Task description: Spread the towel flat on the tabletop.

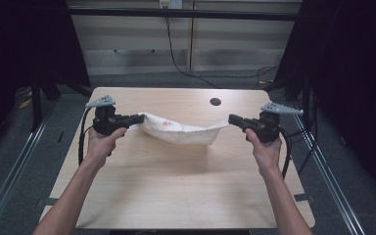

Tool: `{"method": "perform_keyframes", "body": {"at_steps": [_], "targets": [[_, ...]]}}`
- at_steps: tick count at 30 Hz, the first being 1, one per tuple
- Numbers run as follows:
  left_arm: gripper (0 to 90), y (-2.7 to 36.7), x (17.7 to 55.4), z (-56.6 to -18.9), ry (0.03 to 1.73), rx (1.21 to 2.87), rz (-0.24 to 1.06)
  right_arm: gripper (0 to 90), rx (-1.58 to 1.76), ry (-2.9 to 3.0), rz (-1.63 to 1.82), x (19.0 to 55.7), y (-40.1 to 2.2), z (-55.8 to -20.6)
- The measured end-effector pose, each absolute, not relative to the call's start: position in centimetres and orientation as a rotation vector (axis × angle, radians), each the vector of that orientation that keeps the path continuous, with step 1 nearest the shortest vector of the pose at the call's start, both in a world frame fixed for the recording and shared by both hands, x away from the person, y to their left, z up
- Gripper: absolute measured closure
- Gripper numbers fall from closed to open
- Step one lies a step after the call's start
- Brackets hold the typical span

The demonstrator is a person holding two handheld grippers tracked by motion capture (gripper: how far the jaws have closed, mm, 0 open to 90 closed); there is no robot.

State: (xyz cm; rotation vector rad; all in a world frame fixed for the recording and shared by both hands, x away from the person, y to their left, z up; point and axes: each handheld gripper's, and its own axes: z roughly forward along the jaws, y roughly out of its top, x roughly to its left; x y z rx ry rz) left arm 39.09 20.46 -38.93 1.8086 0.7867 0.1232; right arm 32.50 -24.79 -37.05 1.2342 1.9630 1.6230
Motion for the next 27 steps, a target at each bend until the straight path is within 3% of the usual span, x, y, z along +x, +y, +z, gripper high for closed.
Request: {"method": "perform_keyframes", "body": {"at_steps": [27], "targets": [[88.7,22.1,29.5,-46.0,0.769,1.981,0.017,88.9,1.323,2.138,1.549,23.3,-24.3,-45.7]]}}
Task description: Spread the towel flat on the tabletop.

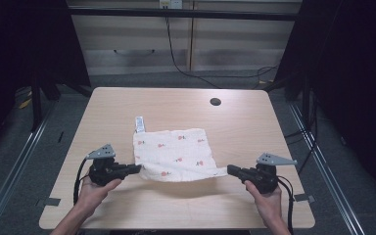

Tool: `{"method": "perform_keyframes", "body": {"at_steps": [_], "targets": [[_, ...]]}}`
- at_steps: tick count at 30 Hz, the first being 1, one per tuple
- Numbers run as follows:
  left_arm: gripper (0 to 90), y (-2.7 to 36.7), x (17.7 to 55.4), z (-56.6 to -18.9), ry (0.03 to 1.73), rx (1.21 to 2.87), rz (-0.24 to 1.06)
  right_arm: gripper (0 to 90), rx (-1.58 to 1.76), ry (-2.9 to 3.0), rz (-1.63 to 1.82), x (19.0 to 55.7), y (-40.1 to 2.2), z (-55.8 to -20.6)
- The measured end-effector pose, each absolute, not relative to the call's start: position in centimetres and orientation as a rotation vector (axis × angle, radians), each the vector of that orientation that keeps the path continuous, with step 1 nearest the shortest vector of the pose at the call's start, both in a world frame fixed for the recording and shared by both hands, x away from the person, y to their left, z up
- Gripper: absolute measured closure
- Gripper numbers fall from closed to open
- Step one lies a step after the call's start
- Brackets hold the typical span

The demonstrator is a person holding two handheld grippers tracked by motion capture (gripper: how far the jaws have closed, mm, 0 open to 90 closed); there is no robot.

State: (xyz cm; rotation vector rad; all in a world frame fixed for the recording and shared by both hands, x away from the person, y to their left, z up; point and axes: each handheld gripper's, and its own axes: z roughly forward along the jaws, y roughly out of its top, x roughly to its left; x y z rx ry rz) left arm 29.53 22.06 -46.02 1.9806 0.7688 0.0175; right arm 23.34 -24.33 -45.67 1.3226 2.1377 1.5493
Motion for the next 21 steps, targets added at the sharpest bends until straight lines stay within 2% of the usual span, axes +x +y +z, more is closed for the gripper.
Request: {"method": "perform_keyframes", "body": {"at_steps": [9,13,15,17,21], "targets": [[87.5,22.3,28.2,-48.2,0.754,2.042,-0.043,87.7,1.346,2.228,1.491,21.8,-23.6,-47.6],[82.5,22.1,27.8,-48.5,0.754,2.065,-0.042,81.6,1.355,2.239,1.472,21.3,-23.7,-47.8],[79.3,22.4,27.8,-48.2,0.776,2.039,-0.047,80.9,1.355,2.231,1.463,21.2,-24.0,-47.6],[75.1,22.7,27.7,-47.7,0.775,2.051,0.016,78.9,1.352,2.221,1.457,21.4,-24.3,-47.4],[71.9,23.7,28.0,-47.4,0.827,1.991,0.021,78.0,1.346,2.216,1.446,22.7,-24.4,-47.6]]}}
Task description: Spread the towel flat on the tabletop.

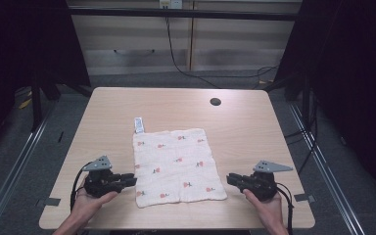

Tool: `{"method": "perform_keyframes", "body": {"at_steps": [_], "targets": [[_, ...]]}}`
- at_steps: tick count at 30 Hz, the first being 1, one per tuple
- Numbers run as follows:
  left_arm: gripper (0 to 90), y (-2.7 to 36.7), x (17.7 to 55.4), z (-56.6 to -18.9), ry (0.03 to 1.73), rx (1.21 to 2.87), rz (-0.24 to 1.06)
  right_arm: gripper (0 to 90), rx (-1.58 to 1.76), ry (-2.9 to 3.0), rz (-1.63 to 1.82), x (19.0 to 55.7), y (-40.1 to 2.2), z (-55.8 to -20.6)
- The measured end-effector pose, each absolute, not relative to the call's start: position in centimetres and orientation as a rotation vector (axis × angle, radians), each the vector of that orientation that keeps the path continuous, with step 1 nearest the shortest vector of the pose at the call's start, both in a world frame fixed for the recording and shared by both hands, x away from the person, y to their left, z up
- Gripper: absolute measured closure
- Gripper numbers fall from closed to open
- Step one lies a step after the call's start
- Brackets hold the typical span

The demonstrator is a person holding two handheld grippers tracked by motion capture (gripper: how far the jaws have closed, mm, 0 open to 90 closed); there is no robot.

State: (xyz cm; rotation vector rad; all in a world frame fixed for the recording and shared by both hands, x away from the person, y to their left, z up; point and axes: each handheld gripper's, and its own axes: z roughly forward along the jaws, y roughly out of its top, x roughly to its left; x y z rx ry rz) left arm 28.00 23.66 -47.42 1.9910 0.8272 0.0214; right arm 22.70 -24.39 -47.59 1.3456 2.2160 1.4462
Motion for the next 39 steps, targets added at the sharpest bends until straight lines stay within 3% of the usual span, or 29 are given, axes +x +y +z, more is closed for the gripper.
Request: {"method": "perform_keyframes", "body": {"at_steps": [6,15,22,35,39], "targets": [[72.4,22.9,30.5,-47.5,0.850,1.999,0.072,78.2,1.298,2.238,1.426,25.7,-23.3,-47.4],[80.3,21.3,34.5,-48.2,0.915,1.984,0.110,83.5,1.218,2.324,1.408,30.7,-20.8,-47.6],[80.3,20.8,35.0,-49.3,0.910,2.030,0.127,80.8,1.226,2.357,1.365,33.5,-19.7,-48.9],[80.3,20.3,35.2,-50.8,0.910,2.080,0.146,79.2,1.306,2.410,1.280,33.4,-19.2,-51.1],[79.9,19.7,34.9,-50.7,0.870,2.122,0.232,80.0,1.274,2.422,1.239,32.7,-19.4,-50.9]]}}
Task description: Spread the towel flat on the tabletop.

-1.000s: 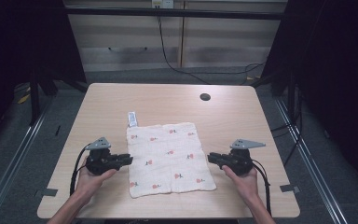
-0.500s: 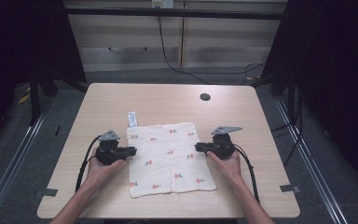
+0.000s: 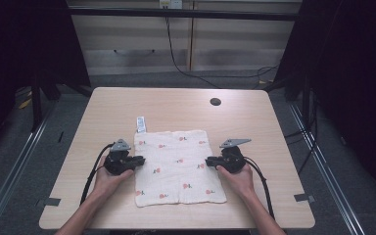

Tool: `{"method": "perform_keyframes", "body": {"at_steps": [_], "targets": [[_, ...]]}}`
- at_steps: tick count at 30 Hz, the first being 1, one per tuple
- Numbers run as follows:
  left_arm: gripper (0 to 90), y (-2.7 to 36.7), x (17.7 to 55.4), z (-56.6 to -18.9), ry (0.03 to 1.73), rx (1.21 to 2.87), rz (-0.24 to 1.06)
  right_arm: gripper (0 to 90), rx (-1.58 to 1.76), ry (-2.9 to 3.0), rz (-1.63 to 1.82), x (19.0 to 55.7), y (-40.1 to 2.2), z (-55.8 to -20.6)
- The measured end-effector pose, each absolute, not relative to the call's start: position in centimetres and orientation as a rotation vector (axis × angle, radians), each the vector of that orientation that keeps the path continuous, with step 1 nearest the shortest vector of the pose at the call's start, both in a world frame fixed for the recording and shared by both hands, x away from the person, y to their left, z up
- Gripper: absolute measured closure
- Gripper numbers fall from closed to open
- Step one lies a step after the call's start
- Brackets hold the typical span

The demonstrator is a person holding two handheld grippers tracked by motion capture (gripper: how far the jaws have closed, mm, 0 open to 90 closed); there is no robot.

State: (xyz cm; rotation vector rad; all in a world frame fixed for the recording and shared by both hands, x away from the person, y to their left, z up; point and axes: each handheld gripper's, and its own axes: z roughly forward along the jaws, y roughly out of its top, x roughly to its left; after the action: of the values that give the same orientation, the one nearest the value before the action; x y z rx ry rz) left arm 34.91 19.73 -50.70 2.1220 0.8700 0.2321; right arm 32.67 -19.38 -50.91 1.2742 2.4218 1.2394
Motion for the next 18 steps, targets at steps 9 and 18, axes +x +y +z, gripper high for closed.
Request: {"method": "perform_keyframes", "body": {"at_steps": [9,18], "targets": [[78.0,18.8,35.3,-50.8,0.872,2.110,0.192,80.5,1.272,2.446,1.236,31.1,-20.2,-50.8],[77.9,18.0,34.6,-50.7,0.815,2.134,0.172,81.3,1.259,2.457,1.221,29.1,-21.4,-50.6]]}}
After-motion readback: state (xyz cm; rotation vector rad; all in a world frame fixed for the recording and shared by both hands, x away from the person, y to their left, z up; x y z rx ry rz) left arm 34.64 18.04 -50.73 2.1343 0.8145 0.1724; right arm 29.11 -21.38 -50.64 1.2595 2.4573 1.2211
